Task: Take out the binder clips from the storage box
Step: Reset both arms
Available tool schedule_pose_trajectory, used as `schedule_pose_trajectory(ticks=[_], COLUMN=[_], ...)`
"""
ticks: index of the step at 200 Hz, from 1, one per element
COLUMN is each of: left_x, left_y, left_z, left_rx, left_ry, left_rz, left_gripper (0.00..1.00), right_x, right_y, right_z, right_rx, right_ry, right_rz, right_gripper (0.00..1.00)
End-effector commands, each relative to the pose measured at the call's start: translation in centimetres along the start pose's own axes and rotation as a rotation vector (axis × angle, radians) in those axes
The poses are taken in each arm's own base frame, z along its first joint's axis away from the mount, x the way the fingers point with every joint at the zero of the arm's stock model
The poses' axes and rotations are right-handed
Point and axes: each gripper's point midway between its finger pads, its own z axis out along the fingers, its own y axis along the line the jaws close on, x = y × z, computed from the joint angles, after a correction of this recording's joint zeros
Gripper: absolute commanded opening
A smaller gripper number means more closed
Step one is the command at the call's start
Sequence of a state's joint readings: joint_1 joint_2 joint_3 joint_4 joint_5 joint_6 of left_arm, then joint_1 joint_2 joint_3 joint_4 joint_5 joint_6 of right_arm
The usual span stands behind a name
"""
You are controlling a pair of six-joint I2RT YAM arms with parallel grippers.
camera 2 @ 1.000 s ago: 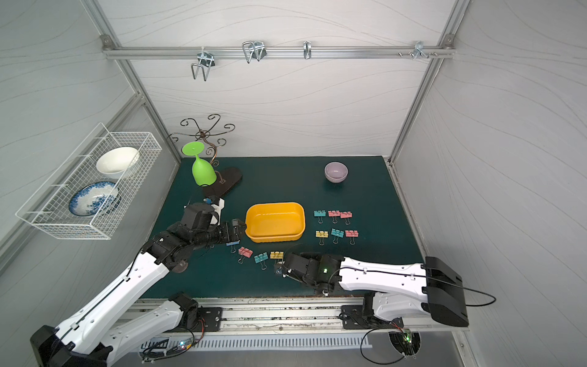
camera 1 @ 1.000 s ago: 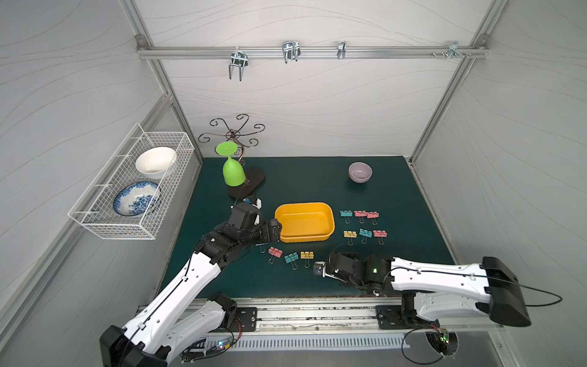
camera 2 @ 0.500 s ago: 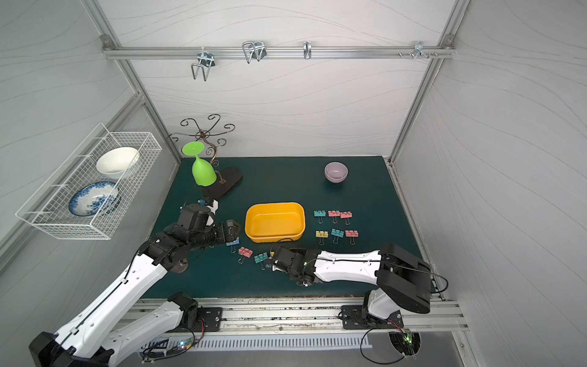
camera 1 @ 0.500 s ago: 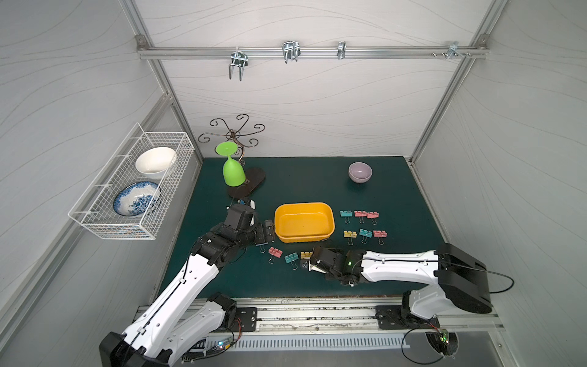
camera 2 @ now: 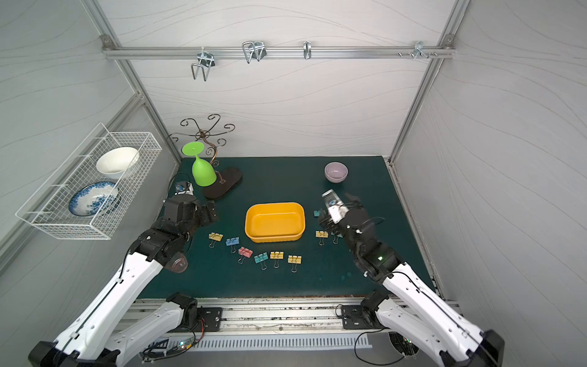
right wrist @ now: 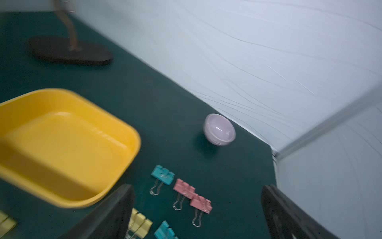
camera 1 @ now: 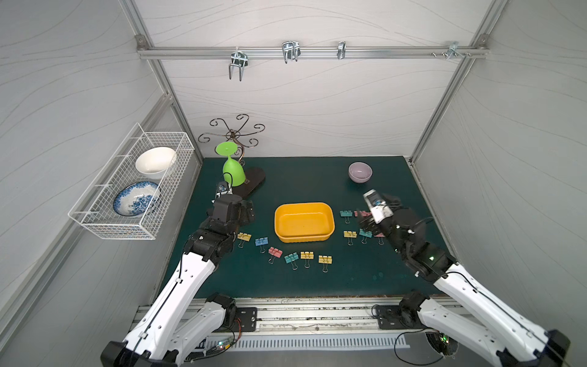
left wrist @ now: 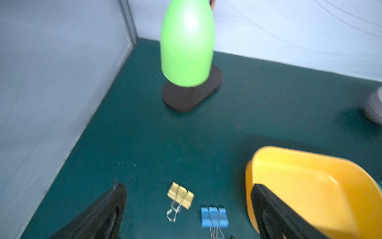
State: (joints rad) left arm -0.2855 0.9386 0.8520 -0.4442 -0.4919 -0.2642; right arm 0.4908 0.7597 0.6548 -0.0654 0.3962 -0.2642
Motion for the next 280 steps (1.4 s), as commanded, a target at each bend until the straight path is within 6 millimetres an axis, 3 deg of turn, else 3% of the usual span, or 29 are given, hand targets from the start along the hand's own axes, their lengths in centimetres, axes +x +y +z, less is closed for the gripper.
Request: schedule_pose_trajectory(ticks=[1, 13, 24, 41, 57, 72, 101, 132, 156, 173, 206, 236, 265, 280], left_x=[-1.1, 0.1, 1.5, 3.2, 3.8, 3.7, 4.1, 6.0, 7.4, 7.1, 7.4, 7.3, 7.3, 7.3], left_y=[2.0, 3.0, 3.9, 4.8, 4.7, 4.4, 3.8, 3.1, 2.4, 2.6, 2.5, 1.6, 1.7, 1.7], left_z=[3.3, 5.2, 7.0, 9.3, 10.7, 11.6, 13.3, 15.1, 15.2, 14.9, 15.1, 15.6, 15.7, 15.7], left_rx=[-0.172, -0.263, -0.329, -0.365, -0.339, -0.279, -0.154, -0.094, -0.038, -0.046, -0.037, 0.052, 0.048, 0.047], left_ry=[-0.156, -0.18, -0.167, -0.129, -0.133, -0.168, -0.188, -0.167, -0.198, -0.221, -0.202, -0.175, -0.174, -0.172], left_rz=[0.038, 0.052, 0.059, 0.037, 0.042, 0.005, -0.028, -0.019, -0.007, -0.023, -0.014, -0.01, -0.01, -0.009], left_gripper=[0.99, 0.99, 0.99, 0.99, 0.99, 0.99, 0.99, 0.99, 0.99, 0.99, 0.99, 0.98, 0.99, 0.98], right_x=[4.3, 7.7, 10.4, 12.7, 13.8, 13.5, 14.6, 16.0, 15.2, 14.8, 13.2, 14.5, 17.2, 18.2], right_y=[-3.8, -6.7, -7.9, -8.6, -9.1, -8.4, -6.3, -3.6, -1.1, 0.1, 3.0, 2.3, -1.8, -3.4], right_z=[2.9, 4.6, 6.2, 8.2, 8.5, 9.0, 9.8, 10.6, 10.8, 10.5, 9.4, 10.9, 12.8, 13.2], right_rx=[0.041, 0.133, 0.173, 0.21, 0.26, 0.22, 0.125, 0.058, -0.011, -0.044, -0.194, -0.123, 0.16, 0.159], right_ry=[0.047, 0.134, 0.232, 0.301, 0.266, 0.167, 0.159, 0.17, 0.153, 0.133, 0.01, 0.017, 0.142, 0.197], right_rz=[0.345, 0.467, 0.521, 0.472, 0.453, 0.433, 0.372, 0.288, 0.163, 0.119, 0.17, 0.174, 0.29, 0.393], right_gripper=[0.99, 0.99, 0.99, 0.99, 0.99, 0.99, 0.99, 0.99, 0.99, 0.99, 0.99, 0.99, 0.99, 0.99])
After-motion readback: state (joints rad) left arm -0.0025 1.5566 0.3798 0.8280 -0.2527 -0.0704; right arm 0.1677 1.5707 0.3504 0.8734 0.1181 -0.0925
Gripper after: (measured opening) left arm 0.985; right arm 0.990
